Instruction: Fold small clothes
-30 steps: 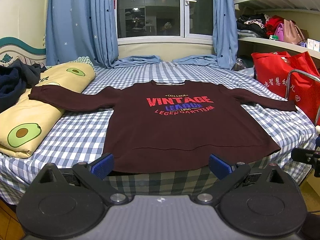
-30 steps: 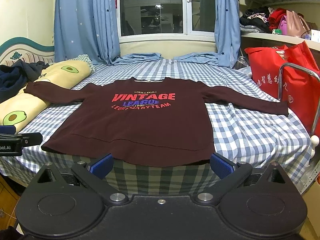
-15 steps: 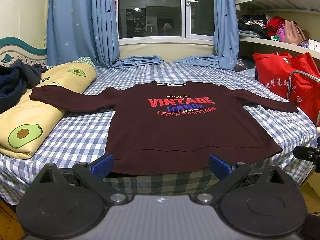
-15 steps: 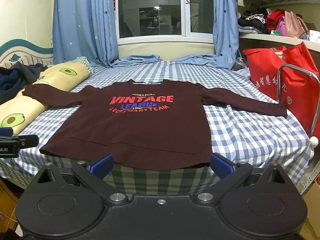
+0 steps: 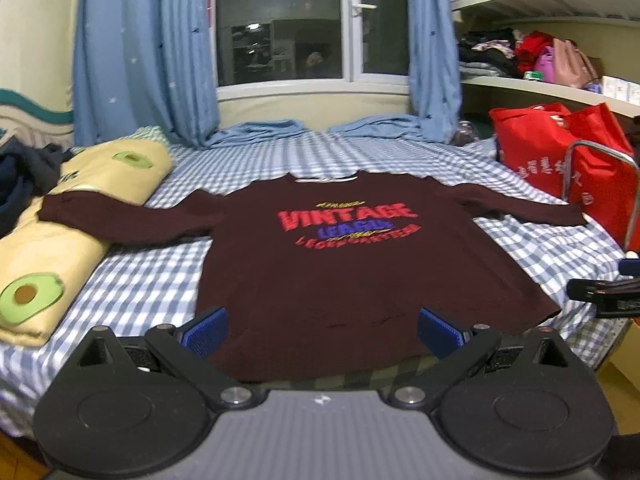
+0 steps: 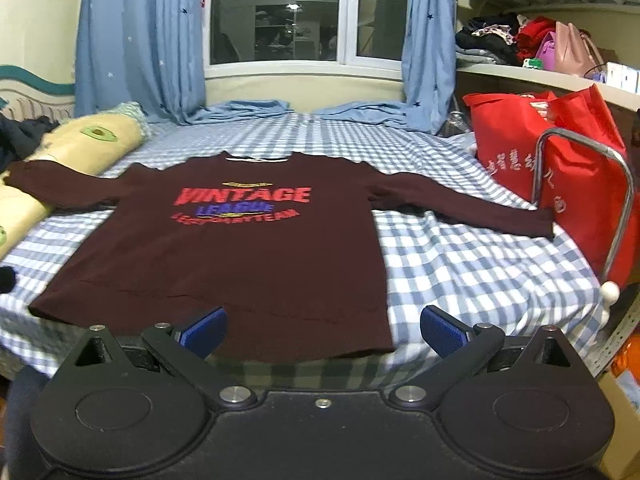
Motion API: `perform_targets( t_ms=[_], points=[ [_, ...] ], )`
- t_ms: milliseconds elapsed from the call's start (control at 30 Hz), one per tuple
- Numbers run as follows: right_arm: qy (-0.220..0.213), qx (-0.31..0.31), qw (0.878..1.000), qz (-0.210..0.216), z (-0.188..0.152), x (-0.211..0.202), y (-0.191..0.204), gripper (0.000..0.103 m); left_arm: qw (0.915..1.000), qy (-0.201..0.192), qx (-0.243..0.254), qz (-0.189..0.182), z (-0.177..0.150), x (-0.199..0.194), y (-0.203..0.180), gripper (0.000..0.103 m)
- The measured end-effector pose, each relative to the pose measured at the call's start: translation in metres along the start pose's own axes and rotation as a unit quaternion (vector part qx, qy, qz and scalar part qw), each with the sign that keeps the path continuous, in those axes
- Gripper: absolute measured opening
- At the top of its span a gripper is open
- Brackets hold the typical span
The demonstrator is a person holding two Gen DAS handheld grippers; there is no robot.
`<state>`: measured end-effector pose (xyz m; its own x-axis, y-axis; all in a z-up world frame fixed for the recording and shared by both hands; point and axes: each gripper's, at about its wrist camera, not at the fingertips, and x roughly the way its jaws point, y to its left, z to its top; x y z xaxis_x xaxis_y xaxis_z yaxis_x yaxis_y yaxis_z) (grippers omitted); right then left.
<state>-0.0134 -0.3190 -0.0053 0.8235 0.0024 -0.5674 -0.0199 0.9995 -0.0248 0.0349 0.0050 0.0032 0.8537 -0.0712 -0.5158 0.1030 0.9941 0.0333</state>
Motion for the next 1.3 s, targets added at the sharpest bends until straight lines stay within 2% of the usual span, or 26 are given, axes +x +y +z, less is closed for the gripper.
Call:
perform_targets(
  t_ms=[167,333,533,700,767,900,1000,1100,1200,1300],
  points=[
    [0.018,-0.003,0.999,-0.046,0.014,0.047,-0.022,0.103,0.9997,-0.007,0.019,-0.011,0.013,0.017,-0.007,0.102],
    [0.030,-0.016,0.995,-0.090,0.029,0.089,-0.044,0.102,0.9992,-0.005,0.038,-0.005,0.022,0.032,-0.017,0.102],
    [0.045,-0.012,0.994,-0.098,0.044,0.130,-0.061,0.103,0.9986,0.006,0.049,-0.017,0.035,0.054,-0.033,0.102],
    [0.046,-0.023,0.993,-0.106,0.059,0.158,-0.076,0.102,0.9982,0.016,0.038,-0.044,0.053,0.077,-0.039,0.102],
    [0.038,-0.031,0.992,-0.112,0.064,0.171,-0.089,0.102,0.9979,0.024,0.047,-0.038,0.059,0.090,-0.041,0.102],
    [-0.006,-0.054,0.988,-0.145,0.066,0.199,-0.142,0.102,0.9974,0.035,0.063,0.006,0.066,0.113,-0.042,0.102],
    [-0.028,-0.024,0.988,-0.152,0.063,0.221,-0.200,0.102,0.9959,0.054,0.063,0.035,0.067,0.129,-0.039,0.102],
    [-0.039,0.036,0.988,-0.148,0.056,0.251,-0.263,0.099,0.9942,0.077,0.048,0.057,0.069,0.142,-0.030,0.102],
    [-0.037,0.103,0.987,-0.119,0.049,0.279,-0.312,0.091,0.9918,0.094,0.034,0.080,0.074,0.152,-0.021,0.102],
    [-0.032,0.193,0.976,-0.093,0.042,0.302,-0.352,0.087,0.9895,0.096,0.037,0.101,0.081,0.156,-0.017,0.102]
  ],
)
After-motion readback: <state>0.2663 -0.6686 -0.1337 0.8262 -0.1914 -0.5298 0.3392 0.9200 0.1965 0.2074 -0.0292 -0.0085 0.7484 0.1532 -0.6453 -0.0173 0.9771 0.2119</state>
